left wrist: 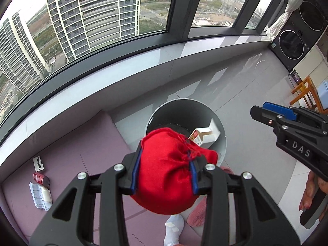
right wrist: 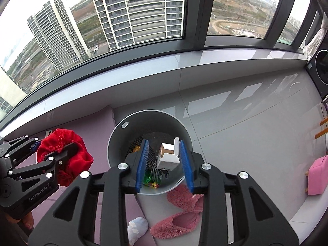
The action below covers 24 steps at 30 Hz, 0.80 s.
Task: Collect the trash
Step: 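Carry the red bag and white box over the grey bin and release both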
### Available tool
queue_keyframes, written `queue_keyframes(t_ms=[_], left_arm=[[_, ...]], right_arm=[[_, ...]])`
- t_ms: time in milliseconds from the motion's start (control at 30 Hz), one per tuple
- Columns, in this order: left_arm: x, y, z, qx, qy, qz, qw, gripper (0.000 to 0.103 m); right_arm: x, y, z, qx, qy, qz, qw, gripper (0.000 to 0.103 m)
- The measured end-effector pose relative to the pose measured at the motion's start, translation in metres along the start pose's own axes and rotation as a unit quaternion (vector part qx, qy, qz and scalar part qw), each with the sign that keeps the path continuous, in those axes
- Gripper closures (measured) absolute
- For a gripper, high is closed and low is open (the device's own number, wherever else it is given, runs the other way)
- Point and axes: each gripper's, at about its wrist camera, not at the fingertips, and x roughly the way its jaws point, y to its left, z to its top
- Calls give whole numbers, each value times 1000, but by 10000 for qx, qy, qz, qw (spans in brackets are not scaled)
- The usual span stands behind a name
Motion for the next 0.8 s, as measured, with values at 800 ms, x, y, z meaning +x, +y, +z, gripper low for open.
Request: queue_keyframes(t_ms=[800], left_arm=[[-1,2,16,-91,-230,-28,9997,27]], right_arm=[[-10,20,13,-445,101,104,9989,72]])
